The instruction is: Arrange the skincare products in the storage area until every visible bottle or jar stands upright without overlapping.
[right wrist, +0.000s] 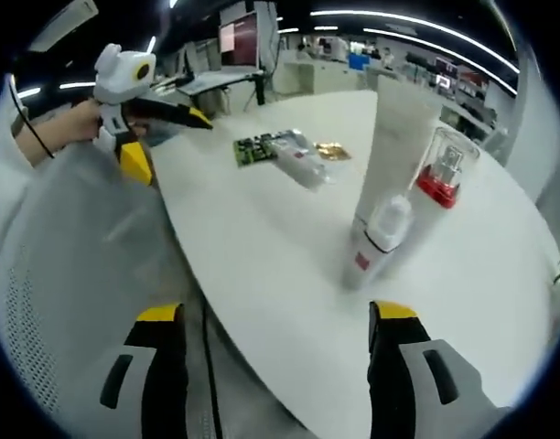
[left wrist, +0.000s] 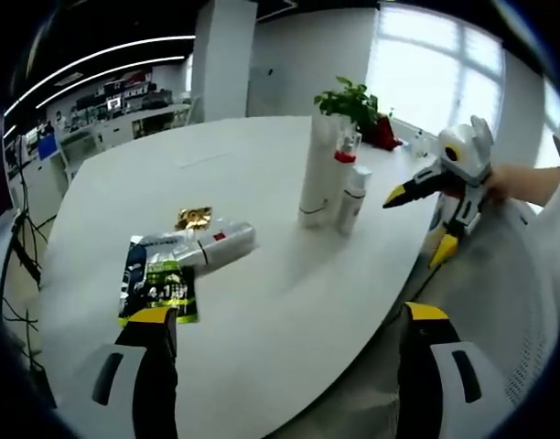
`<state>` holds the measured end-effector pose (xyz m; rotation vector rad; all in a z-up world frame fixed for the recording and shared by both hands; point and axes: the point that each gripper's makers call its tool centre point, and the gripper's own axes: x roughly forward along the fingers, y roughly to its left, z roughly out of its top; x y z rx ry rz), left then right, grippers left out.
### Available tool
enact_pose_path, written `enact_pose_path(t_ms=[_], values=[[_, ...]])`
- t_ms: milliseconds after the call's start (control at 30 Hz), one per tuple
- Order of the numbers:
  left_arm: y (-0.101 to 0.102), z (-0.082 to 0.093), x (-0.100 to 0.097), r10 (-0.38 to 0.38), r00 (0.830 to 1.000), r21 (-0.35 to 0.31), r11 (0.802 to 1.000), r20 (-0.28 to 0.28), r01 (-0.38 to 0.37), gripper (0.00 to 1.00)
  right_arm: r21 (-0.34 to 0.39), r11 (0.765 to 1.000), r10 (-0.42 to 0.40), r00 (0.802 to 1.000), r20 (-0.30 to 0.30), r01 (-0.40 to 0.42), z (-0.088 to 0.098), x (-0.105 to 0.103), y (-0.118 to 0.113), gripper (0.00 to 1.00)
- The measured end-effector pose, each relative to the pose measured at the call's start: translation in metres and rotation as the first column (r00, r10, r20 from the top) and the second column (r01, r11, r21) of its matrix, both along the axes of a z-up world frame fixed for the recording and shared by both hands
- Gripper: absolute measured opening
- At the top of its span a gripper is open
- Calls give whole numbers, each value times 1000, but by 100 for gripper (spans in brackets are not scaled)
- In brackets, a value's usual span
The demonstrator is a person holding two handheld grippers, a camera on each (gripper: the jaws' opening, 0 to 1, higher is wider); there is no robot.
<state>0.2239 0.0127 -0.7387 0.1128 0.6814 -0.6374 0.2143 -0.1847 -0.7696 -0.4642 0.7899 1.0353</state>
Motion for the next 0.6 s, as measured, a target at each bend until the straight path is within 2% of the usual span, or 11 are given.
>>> enact_pose_path(t_ms=[267,600], values=[[2,2,1,13,1000,2,1000,7,-13,98,17,995,96,995,-19,-96,5,-6,31,79],[7,1,1,33,999,3,999,4,-33,98,-1,979,203,978,47,-203,19,26,88,76]])
